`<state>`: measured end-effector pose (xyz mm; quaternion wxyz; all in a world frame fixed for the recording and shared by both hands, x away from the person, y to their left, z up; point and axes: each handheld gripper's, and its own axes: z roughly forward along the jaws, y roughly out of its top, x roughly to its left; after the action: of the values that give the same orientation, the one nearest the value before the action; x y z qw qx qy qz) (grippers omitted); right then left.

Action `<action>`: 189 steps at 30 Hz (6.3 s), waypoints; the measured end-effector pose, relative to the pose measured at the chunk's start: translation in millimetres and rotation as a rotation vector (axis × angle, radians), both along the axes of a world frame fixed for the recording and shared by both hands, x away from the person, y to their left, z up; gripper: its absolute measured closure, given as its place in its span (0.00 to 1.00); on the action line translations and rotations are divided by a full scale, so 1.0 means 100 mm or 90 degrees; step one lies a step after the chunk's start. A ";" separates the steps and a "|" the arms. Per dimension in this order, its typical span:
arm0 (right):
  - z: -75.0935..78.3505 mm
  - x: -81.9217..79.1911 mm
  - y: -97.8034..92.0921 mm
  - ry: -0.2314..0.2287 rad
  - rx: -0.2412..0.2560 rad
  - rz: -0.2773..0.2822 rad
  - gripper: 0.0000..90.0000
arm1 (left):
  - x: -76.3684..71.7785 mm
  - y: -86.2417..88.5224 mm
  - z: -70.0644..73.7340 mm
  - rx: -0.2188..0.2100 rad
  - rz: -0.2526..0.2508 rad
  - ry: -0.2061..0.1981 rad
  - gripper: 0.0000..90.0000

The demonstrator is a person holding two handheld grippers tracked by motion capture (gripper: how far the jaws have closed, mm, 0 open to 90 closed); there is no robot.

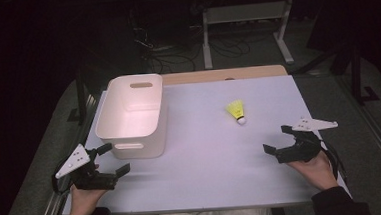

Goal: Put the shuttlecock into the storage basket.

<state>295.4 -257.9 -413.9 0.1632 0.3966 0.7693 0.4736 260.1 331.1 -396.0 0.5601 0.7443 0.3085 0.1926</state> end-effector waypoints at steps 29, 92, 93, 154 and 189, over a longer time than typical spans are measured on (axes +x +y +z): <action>0.23 0.06 0.00 0.002 -0.009 0.002 0.00 | -0.01 0.00 0.00 0.001 0.001 0.000 0.00; 0.64 0.55 0.17 0.029 -0.047 0.032 0.00 | 0.00 -0.01 0.00 0.007 0.002 0.007 0.00; 0.65 0.57 0.18 0.029 -0.048 0.032 0.00 | 0.00 -0.01 0.00 0.007 0.002 0.007 0.00; 0.54 1.26 0.44 0.105 -0.089 0.051 0.00 | 0.00 0.00 0.00 0.006 0.001 0.008 0.00; 0.11 1.63 0.47 0.200 -0.113 0.040 0.00 | -0.01 0.00 0.00 0.007 -0.003 0.007 0.00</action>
<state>458.5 -211.0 -403.3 0.0608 0.4252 0.8362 0.3409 258.8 331.0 -396.4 0.5549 0.7491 0.3088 0.1884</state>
